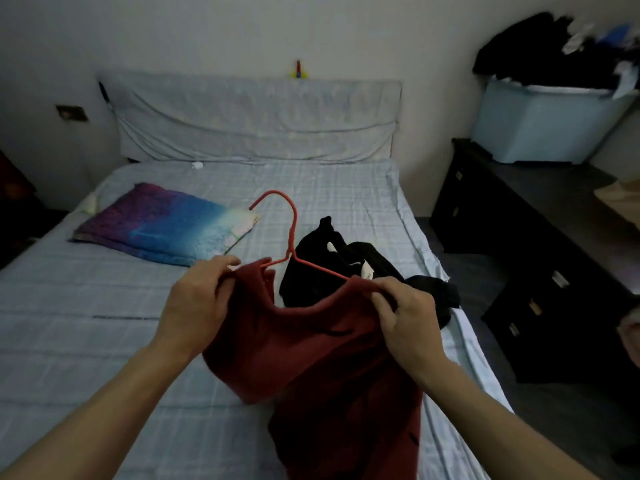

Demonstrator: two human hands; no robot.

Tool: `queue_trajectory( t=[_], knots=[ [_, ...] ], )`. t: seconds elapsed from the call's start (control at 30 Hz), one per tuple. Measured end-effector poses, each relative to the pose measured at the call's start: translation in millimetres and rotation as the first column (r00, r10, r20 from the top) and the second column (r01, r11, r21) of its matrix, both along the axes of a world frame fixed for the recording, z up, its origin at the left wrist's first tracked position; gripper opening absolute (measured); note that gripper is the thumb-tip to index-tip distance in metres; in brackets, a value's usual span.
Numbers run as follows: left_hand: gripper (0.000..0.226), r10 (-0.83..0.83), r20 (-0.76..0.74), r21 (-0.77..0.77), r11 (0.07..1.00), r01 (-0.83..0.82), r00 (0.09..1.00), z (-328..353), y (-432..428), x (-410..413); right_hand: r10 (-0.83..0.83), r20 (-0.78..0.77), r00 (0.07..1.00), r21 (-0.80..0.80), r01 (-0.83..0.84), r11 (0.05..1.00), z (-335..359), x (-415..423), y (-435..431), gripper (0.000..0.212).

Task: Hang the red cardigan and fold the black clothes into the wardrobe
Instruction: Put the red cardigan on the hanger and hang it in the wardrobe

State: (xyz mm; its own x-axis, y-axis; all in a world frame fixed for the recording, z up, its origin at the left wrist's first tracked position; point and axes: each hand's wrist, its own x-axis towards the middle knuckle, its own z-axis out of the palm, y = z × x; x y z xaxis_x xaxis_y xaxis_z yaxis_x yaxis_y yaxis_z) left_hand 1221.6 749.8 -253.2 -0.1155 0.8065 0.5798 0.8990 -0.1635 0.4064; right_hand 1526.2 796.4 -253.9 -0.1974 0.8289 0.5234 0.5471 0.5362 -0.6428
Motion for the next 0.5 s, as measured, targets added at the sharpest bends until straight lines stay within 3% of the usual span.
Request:
queue_trajectory(
  t=[0.3,0.5],
  knots=[
    [0.017,0.070,-0.177,0.318,0.948,-0.010,0.982,189,-60,55,-0.005,-0.133,0.991,0.258,0.039,0.965,145,45,-35,0.012],
    [0.014,0.035,-0.221,0.424,0.904,0.063,0.975,266,-107,71,-0.032,-0.239,0.970,0.394,0.127,0.910,227,61,-82,0.011]
  ],
)
